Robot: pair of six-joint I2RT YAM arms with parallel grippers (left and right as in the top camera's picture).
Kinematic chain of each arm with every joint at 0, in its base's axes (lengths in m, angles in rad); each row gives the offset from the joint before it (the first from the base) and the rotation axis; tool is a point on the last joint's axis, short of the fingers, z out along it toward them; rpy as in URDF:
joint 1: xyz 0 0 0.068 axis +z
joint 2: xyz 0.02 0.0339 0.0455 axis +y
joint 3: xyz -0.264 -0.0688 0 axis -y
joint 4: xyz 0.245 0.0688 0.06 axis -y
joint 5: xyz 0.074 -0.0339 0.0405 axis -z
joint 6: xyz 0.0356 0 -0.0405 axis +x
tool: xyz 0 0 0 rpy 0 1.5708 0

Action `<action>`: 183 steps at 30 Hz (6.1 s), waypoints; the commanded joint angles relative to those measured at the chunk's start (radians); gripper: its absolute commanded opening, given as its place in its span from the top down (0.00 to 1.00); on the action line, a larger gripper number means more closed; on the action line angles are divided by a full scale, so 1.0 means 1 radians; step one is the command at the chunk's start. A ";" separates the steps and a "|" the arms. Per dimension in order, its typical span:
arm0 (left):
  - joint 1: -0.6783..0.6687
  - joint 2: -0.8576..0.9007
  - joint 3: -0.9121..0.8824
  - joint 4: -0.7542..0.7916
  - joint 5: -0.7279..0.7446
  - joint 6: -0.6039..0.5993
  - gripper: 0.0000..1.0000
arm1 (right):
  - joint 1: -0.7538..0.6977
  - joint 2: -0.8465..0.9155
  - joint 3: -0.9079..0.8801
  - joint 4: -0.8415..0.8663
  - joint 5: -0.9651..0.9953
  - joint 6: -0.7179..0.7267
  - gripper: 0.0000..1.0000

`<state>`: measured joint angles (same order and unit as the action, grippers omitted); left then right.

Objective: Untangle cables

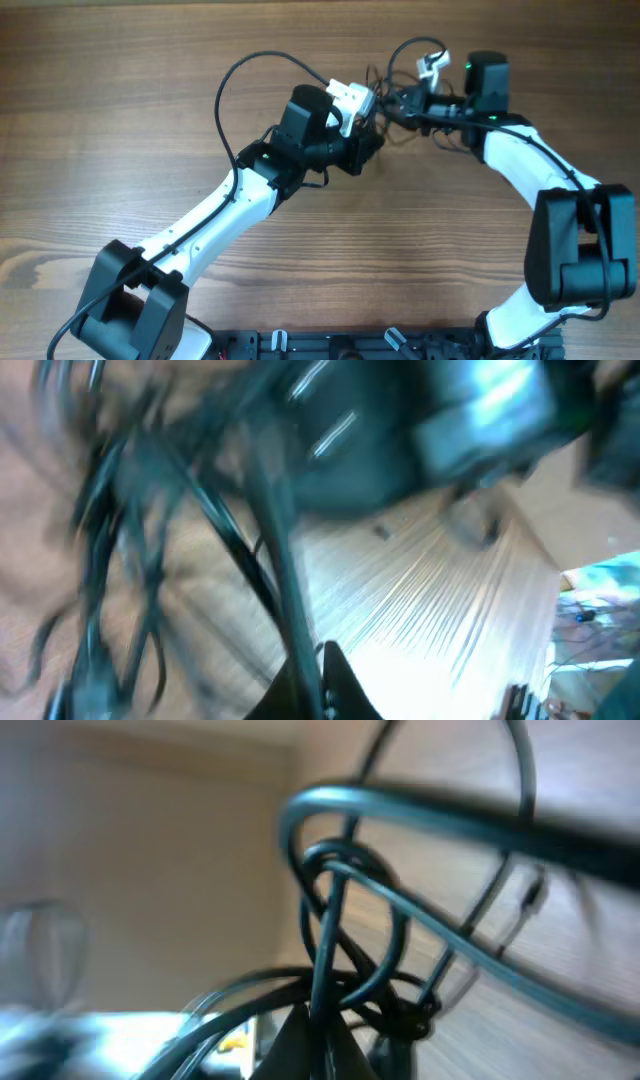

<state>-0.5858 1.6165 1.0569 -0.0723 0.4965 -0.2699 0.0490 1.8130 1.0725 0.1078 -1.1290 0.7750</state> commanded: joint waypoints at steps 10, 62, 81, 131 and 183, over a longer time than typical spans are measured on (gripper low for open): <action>0.006 -0.016 -0.004 -0.361 -0.391 0.000 0.96 | -0.515 -0.010 0.012 0.762 -0.259 0.567 0.96; -0.114 0.035 -0.004 -0.325 -0.586 -0.164 0.96 | -0.085 -0.005 -0.042 0.362 0.161 0.436 0.96; -0.106 0.137 -0.011 -0.005 -0.418 -0.180 0.69 | -0.449 -0.004 -0.043 0.092 -0.128 -0.177 0.00; 0.138 -0.174 -0.011 0.182 0.111 -0.270 0.96 | 0.113 -0.005 -0.043 -0.227 -0.045 -0.771 0.16; 0.264 -0.135 -0.011 0.049 0.080 -0.367 0.96 | -0.335 -0.013 -0.042 0.032 -0.496 -0.576 0.04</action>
<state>-0.3103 1.4628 1.0386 -0.0734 0.3553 -0.8135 -0.3092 1.8133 1.0222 0.0116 -1.1240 0.3553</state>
